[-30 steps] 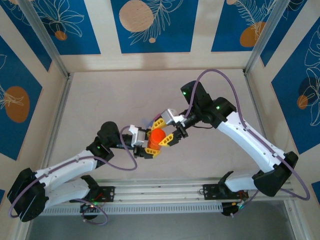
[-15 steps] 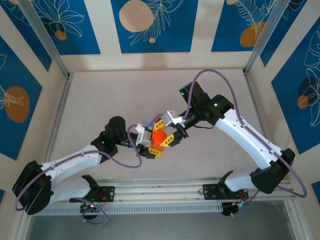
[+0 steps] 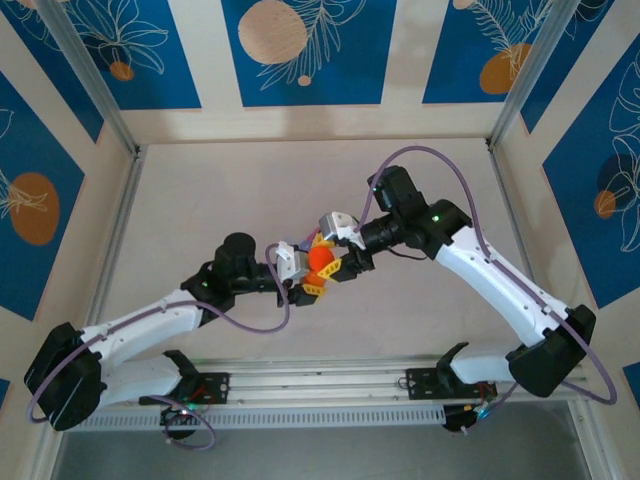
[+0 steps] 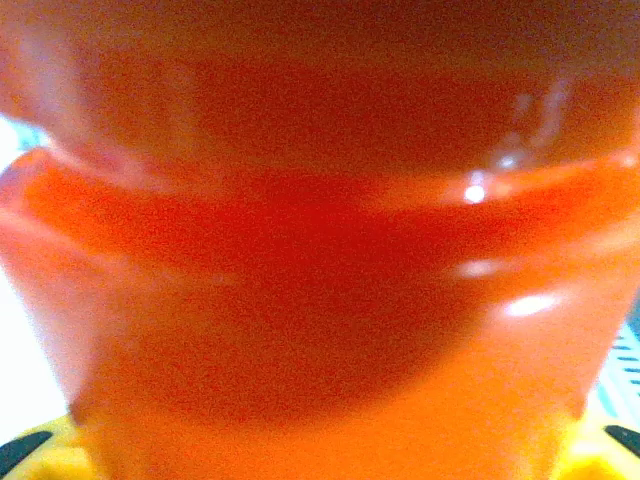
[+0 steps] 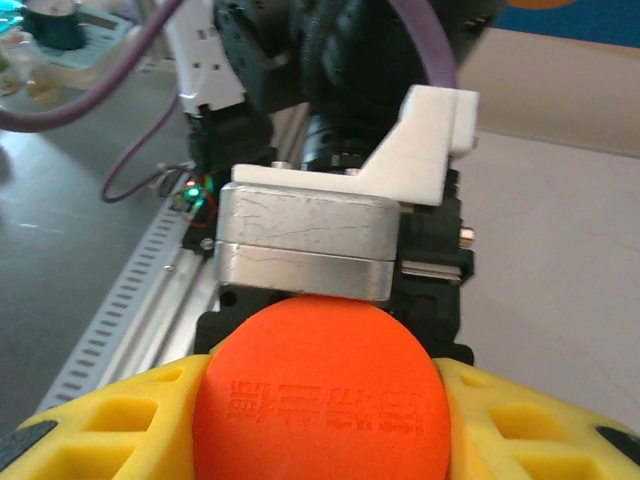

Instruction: Sort the pills into containers

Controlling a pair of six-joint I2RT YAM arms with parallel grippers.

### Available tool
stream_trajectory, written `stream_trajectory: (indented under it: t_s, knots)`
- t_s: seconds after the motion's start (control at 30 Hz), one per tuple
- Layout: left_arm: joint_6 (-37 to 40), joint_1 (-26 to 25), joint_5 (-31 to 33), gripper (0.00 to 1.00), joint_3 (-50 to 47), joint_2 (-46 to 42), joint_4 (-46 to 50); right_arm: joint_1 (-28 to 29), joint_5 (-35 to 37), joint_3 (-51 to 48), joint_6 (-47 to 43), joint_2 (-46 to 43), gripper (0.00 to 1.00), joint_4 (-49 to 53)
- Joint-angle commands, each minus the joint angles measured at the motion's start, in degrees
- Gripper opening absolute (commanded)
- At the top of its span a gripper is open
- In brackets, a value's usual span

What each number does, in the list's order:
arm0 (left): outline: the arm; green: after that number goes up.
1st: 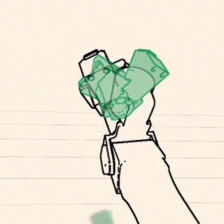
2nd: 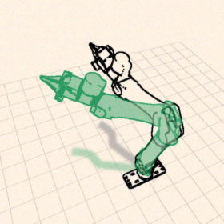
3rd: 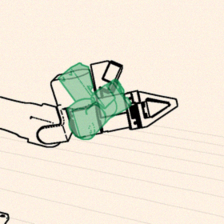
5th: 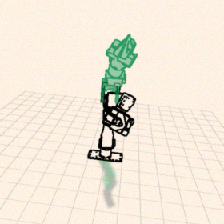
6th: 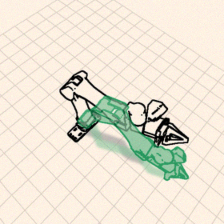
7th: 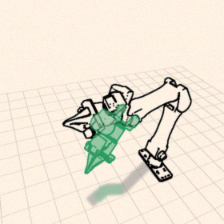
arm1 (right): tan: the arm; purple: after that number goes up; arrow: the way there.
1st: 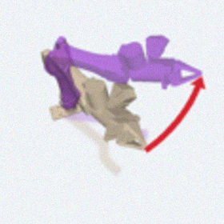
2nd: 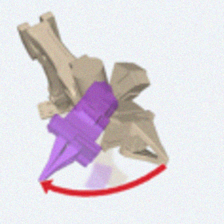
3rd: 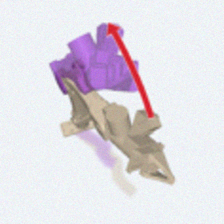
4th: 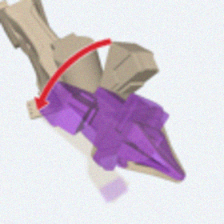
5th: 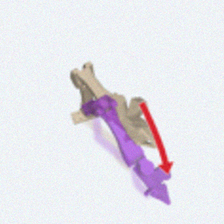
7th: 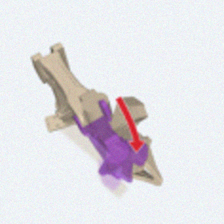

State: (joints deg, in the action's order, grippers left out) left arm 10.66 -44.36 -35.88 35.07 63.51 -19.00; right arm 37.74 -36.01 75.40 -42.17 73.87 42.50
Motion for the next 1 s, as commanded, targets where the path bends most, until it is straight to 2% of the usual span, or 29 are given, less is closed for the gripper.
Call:
stream_trajectory:
  t_s: [0.0,0.23,0.5,0.73,0.97]
  knots:
    - [-1.33,0.06,5.49,0.00,3.22,-5.00,-15.01,1.16,15.67,-5.13,11.23,1.97,0.00,-3.20]
    - [-1.80,0.06,10.89,0.00,0.88,-7.36,-19.96,0.26,24.21,-8.07,26.90,2.27,0.00,-8.39]
    - [-0.98,-0.13,12.72,0.00,-0.54,-7.98,-23.30,0.48,25.87,-5.47,43.05,4.25,0.00,-6.35]
    - [0.03,-0.40,15.30,0.00,-1.22,-9.63,-23.73,1.73,33.81,-6.39,52.67,3.86,0.00,-6.27]
    - [0.43,-0.69,15.01,0.00,-1.74,-9.89,-24.38,3.19,39.35,-6.93,61.98,2.77,0.00,-8.11]
